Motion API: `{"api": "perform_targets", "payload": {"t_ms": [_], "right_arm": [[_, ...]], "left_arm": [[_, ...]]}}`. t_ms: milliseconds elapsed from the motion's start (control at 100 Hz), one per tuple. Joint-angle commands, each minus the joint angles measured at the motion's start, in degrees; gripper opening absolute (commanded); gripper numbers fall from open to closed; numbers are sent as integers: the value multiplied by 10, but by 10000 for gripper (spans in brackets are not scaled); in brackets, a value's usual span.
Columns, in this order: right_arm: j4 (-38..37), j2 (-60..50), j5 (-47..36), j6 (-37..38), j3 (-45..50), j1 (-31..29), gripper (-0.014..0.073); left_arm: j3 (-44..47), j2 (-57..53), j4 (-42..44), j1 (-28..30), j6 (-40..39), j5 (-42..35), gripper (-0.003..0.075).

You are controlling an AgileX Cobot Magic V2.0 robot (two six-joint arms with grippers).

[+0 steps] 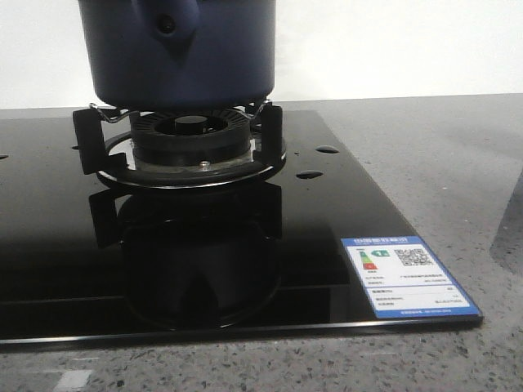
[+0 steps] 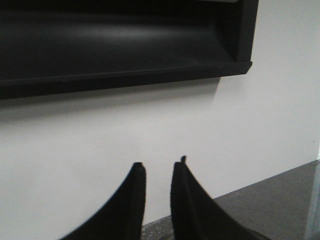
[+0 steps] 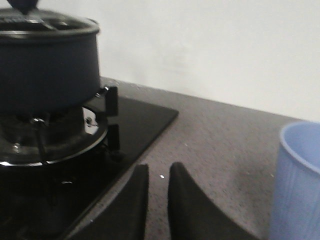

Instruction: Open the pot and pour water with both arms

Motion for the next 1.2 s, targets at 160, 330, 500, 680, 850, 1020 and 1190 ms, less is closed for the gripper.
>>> {"api": "perform_targets", "payload": {"t_ms": [160, 330, 500, 680, 850, 1020, 1190], "right_arm": [[26, -5, 72, 167, -128, 1, -48], [23, -5, 83, 234, -251, 1, -48], [-6, -33, 16, 262, -301, 2, -48], [-72, -144, 32, 262, -246, 2, -48], [-72, -266, 109, 259, -152, 17, -49], [-85, -371, 144, 259, -64, 25, -49], [-130, -434, 172, 259, -1, 25, -49]], "left_arm": [[-19, -95, 47, 71, 0, 34, -20], [-5, -157, 60, 117, 0, 43, -20], [52, -247, 85, 150, 0, 34, -20], [166, -375, 85, 160, 0, 15, -20], [276, -489, 81, 160, 0, 15, -20], [354, -583, 74, 160, 0, 15, -20], [409, -626, 72, 160, 0, 15, -20]]}}
